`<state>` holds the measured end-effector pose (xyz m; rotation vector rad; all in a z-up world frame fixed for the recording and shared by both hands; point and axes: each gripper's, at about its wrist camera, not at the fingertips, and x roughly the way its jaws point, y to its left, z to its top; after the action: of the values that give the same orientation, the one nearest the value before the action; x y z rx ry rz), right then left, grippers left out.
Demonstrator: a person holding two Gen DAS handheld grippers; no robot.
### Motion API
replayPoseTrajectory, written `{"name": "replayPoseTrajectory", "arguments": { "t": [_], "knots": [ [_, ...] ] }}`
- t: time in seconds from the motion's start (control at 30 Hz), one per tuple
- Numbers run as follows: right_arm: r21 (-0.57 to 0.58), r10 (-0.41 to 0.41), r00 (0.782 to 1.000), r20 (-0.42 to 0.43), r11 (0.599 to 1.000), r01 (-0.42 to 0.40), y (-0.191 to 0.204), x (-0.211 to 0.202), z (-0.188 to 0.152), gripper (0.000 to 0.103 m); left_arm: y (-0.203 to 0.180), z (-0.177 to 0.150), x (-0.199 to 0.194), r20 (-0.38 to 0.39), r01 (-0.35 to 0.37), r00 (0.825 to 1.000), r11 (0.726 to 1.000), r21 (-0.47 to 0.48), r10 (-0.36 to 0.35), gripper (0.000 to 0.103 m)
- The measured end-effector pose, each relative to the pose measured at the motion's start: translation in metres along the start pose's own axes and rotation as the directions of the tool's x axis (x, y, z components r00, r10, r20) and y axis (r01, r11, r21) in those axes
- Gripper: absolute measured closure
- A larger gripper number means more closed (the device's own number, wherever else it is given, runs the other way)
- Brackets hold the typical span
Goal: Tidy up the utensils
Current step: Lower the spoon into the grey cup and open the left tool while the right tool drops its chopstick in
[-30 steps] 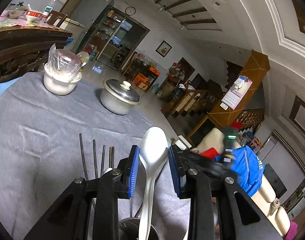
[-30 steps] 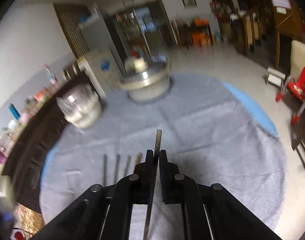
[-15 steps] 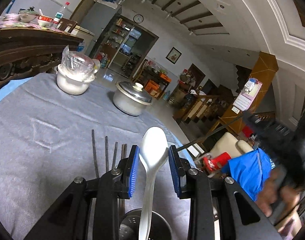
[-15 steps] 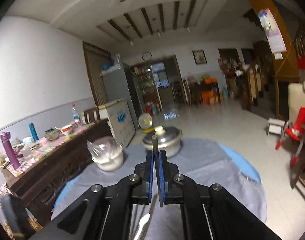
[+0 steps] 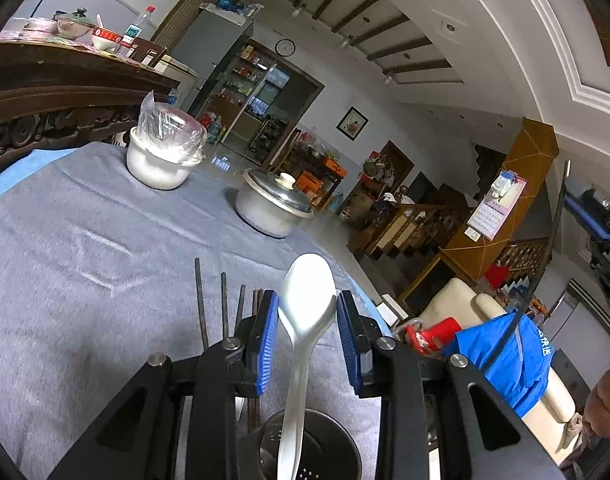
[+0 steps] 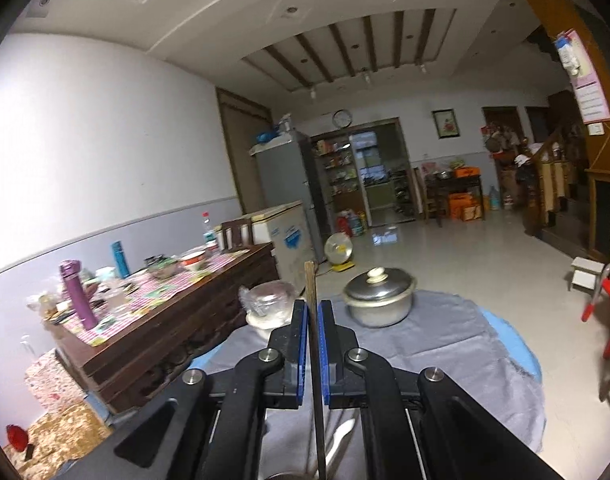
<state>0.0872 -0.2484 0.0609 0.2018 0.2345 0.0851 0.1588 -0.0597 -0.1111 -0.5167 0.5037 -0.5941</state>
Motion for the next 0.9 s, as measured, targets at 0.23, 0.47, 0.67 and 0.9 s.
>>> {"name": "replayPoseTrajectory", "arguments": {
  "t": [0.23,0.47,0.67,0.9],
  "knots": [
    [-0.038,-0.003,0.997,-0.073,0.999,0.0,0.019,0.017,-0.027,0.097,0.002,-0.003,-0.004,0.019,-0.022,1.0,1.0,0.021,0.022,0.072],
    [-0.029,-0.045,0.987,-0.156,0.999,0.041,0.008,0.021,-0.062,0.097,-0.007,-0.012,-0.007,0.012,-0.07,0.998,0.993,0.099,0.07,0.072],
    [0.016,-0.068,0.971,-0.23,0.997,0.074,-0.012,0.023,-0.084,0.097,-0.013,-0.015,-0.007,-0.019,-0.121,0.992,0.982,0.147,0.125,0.072],
    [0.15,-0.038,0.955,-0.295,0.985,0.086,-0.039,0.022,-0.096,0.096,-0.024,-0.016,-0.01,-0.032,-0.184,0.98,0.959,0.215,0.195,0.072]
  ]
}}
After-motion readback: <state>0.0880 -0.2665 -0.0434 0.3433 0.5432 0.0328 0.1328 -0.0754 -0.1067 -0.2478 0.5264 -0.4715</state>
